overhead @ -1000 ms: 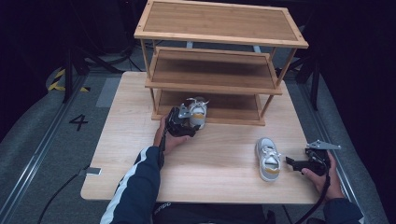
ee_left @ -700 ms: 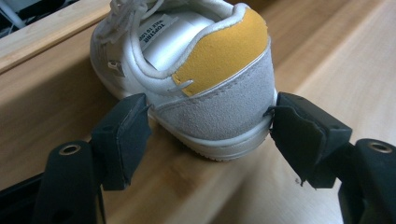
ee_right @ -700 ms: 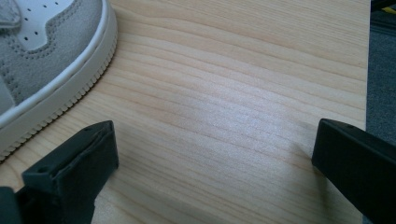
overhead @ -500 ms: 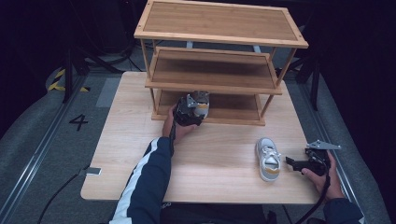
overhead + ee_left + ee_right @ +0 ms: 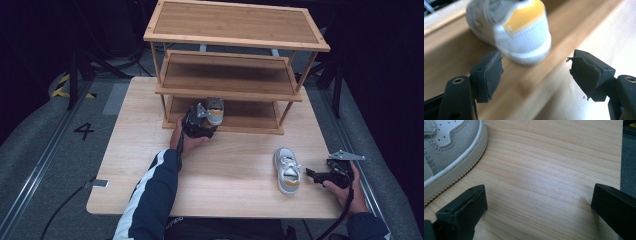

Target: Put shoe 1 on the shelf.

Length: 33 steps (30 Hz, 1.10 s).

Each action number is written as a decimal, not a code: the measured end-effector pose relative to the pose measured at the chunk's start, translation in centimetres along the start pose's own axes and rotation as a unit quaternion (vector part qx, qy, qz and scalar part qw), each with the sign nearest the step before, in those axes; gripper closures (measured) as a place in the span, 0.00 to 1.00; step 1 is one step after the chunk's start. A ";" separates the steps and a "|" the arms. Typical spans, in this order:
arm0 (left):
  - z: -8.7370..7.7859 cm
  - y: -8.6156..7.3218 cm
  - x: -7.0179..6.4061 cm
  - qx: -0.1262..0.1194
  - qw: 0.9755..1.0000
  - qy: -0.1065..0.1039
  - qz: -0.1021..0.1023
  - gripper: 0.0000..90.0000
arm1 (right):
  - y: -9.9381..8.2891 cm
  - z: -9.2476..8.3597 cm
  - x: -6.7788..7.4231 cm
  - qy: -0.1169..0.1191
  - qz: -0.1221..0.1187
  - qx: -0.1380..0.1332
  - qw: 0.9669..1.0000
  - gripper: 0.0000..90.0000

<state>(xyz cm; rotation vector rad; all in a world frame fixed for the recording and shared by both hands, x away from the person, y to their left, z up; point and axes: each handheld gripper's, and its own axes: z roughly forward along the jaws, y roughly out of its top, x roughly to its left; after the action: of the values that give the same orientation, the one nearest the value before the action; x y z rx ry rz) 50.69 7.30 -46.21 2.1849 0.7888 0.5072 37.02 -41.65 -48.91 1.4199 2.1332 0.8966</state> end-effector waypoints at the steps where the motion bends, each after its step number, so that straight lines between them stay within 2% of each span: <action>1: -0.5 -0.4 -0.1 0.014 1.000 0.000 0.016 0.28 | 0.0 0.0 0.0 0.000 0.000 0.000 1.000 0.01; 3: -1.2 -1.2 -0.6 0.013 1.000 -0.010 0.005 0.28 | 0.0 0.0 0.0 0.000 0.000 0.000 1.000 0.01; 5: -1.9 -1.8 -0.9 0.019 1.000 -0.017 0.008 0.27 | 0.0 0.0 0.0 0.000 0.000 0.000 1.000 0.01; 6: -2.7 -2.2 -0.9 0.028 0.999 -0.014 0.025 0.27 | 0.0 0.0 0.0 0.000 0.000 0.000 1.000 0.01; 9: -4.1 -3.4 -1.7 0.014 0.999 -0.027 0.015 0.27 | 0.0 0.0 0.0 0.000 0.000 0.000 1.000 0.01; 11: -5.0 -4.2 -2.1 0.017 0.999 -0.026 0.026 0.27 | 0.0 0.0 0.0 0.000 0.000 0.000 1.000 0.01; 12: -5.5 -4.7 -2.3 0.018 0.999 -0.025 0.025 0.27 | 0.0 0.0 0.0 0.000 0.000 0.000 1.000 0.01; 15: -7.0 -6.0 -2.7 0.032 0.998 -0.028 0.039 0.26 | 0.0 0.0 0.0 0.001 -0.001 0.000 1.000 0.01; 16: -7.8 -6.5 -2.8 0.029 0.999 -0.027 0.037 0.26 | 0.0 0.0 0.0 0.001 -0.002 0.000 1.000 0.01; 17: -7.8 -6.5 -2.8 0.029 0.999 -0.027 0.037 0.26 | 0.0 0.0 0.0 0.001 -0.002 0.000 1.000 0.01; 19: -8.8 -7.3 -2.9 0.040 0.998 -0.043 0.026 0.24 | 0.0 0.0 0.0 0.002 -0.001 0.000 1.000 0.01; 20: -9.3 -7.6 -2.9 0.048 0.997 -0.043 0.030 0.23 | 0.1 0.0 0.0 0.002 -0.002 0.000 1.000 0.01; 21: -9.9 -8.0 -3.1 0.051 0.998 -0.041 0.024 0.23 | 0.1 0.1 0.0 0.003 -0.002 0.001 1.000 0.01; 25: -11.8 -9.6 -3.3 0.057 0.997 -0.039 0.030 0.23 | 0.1 0.1 0.0 0.003 -0.001 0.001 1.000 0.01; 30: -13.5 -11.4 -3.4 0.066 0.997 -0.030 0.031 0.23 | 0.1 0.0 0.1 0.002 0.001 0.001 1.000 0.01; 32: -14.1 -12.1 -3.3 0.070 0.997 -0.037 0.023 0.23 | 0.1 0.0 0.1 0.001 0.002 0.001 1.000 0.01; 33: -14.3 -12.5 -3.2 0.075 0.996 -0.035 0.026 0.23 | 0.1 0.0 0.1 0.001 0.002 0.001 1.000 0.01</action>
<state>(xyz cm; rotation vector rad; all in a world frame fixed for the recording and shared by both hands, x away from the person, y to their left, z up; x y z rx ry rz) 35.50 19.16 -46.77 2.3534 0.7552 0.4059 37.05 -41.52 -48.88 1.4253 2.1335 0.8987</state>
